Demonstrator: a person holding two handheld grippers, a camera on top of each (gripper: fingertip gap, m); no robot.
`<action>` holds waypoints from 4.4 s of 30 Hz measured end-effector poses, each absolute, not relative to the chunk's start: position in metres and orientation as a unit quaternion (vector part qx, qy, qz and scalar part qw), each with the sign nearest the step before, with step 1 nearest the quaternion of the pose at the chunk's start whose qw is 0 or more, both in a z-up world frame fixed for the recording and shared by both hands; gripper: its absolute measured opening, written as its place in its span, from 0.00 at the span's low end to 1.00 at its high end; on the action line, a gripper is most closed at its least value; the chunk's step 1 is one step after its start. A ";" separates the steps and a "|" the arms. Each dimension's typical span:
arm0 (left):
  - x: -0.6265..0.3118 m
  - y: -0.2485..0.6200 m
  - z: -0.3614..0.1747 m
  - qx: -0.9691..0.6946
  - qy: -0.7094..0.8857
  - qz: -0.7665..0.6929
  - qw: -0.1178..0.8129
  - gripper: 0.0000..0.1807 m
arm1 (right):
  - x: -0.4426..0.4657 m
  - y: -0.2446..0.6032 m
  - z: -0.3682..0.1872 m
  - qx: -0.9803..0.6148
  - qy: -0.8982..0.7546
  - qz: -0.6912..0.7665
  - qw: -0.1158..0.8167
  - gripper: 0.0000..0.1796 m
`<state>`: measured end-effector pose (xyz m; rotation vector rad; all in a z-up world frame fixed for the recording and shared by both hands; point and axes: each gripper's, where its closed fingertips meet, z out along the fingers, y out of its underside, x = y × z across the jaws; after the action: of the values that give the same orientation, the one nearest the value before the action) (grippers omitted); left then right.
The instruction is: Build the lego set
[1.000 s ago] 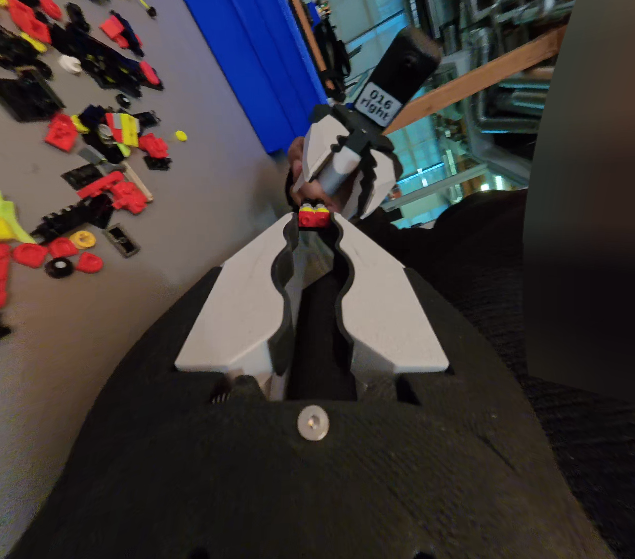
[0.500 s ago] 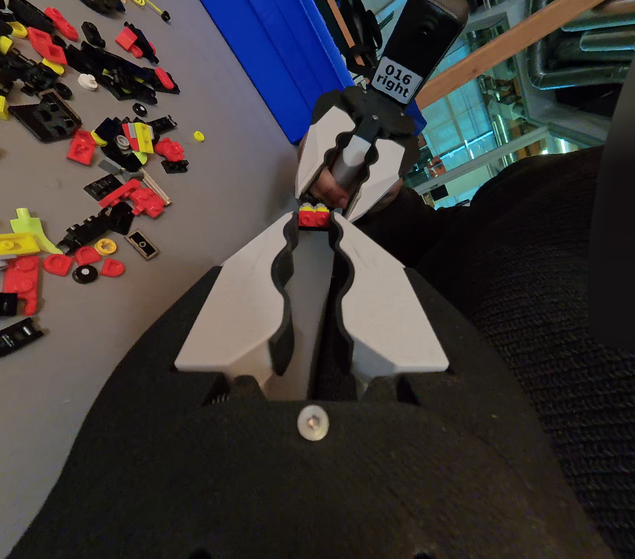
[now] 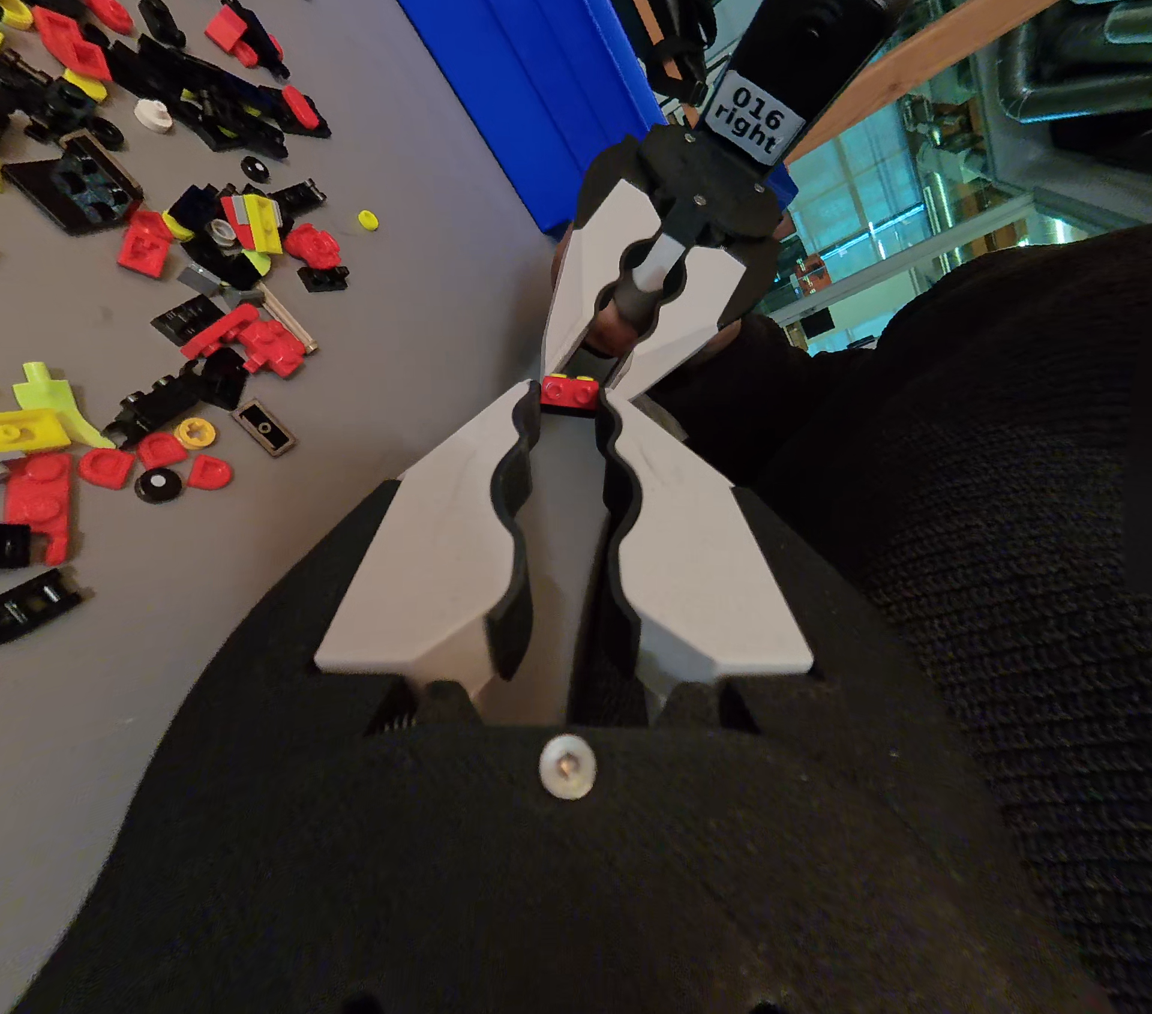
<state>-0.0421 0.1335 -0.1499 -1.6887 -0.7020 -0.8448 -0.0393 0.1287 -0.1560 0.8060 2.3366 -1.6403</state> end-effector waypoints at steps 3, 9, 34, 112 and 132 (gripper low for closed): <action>-0.043 0.134 -0.153 -0.710 -0.303 -0.354 0.527 0.08 | -0.040 0.129 -0.158 0.273 0.787 -0.547 0.083 0.07; -0.051 0.132 -0.161 -0.723 -0.320 -0.327 0.517 0.19 | -0.048 0.137 -0.160 0.289 0.786 -0.542 0.068 0.03; -0.056 0.129 -0.168 -0.714 -0.351 -0.343 0.500 0.21 | -0.056 0.154 -0.209 0.213 0.895 -0.384 -0.083 0.09; -0.056 0.127 -0.182 -0.819 -0.261 -0.180 0.479 0.20 | -0.080 0.155 -0.155 0.302 0.782 -0.542 -0.057 0.24; -0.094 0.094 -0.218 -0.899 -0.237 0.055 0.363 0.06 | -0.072 0.152 -0.145 0.289 0.783 -0.547 -0.068 0.22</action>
<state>-0.0939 0.0941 -0.2182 -2.3143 -0.6103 0.1414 -0.0718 0.1519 -0.1452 0.9486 2.5712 -1.7966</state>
